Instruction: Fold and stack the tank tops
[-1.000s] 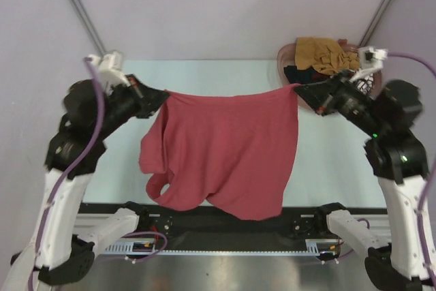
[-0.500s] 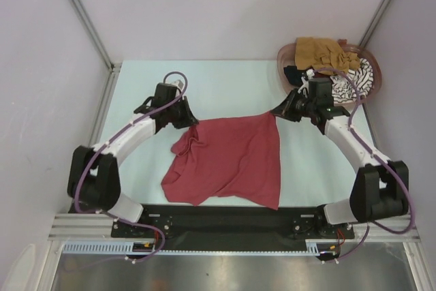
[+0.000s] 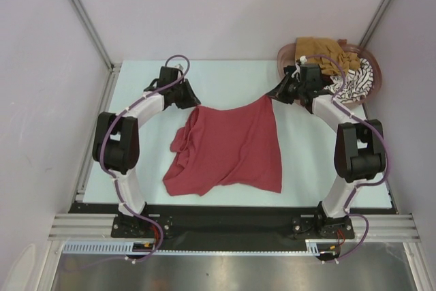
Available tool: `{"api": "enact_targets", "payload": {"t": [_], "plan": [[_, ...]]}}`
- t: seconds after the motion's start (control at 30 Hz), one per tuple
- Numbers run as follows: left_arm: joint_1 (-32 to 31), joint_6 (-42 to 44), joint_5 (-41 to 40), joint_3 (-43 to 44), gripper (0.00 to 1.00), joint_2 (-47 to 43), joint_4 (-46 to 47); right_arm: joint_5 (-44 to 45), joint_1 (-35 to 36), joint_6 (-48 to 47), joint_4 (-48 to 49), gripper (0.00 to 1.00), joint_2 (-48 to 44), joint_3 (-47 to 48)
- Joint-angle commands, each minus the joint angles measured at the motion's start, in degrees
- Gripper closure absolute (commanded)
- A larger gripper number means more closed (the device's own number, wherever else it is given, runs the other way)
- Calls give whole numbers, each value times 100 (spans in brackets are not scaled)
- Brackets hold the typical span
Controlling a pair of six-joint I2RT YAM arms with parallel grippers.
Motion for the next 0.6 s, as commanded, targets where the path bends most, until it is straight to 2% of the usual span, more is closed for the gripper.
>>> {"api": "enact_targets", "payload": {"t": [0.0,0.03,0.07,0.17,0.43,0.57], "plan": [[103,124,191,274,73,192,61,76,-106,17,420,100,298,290],[104,159,209,230,69,175,113,50,-124,35,446,100,359,290],[104,151,200,194,60,157,175,33,-133,43,490,100,473,290],[104,177,165,54,49,79,254,-99,-177,105,726,100,623,290],[51,370,104,115,51,148,61,-187,-230,96,771,100,676,299],[-45,519,200,334,56,412,-237,-205,-247,96,772,100,668,290]]}}
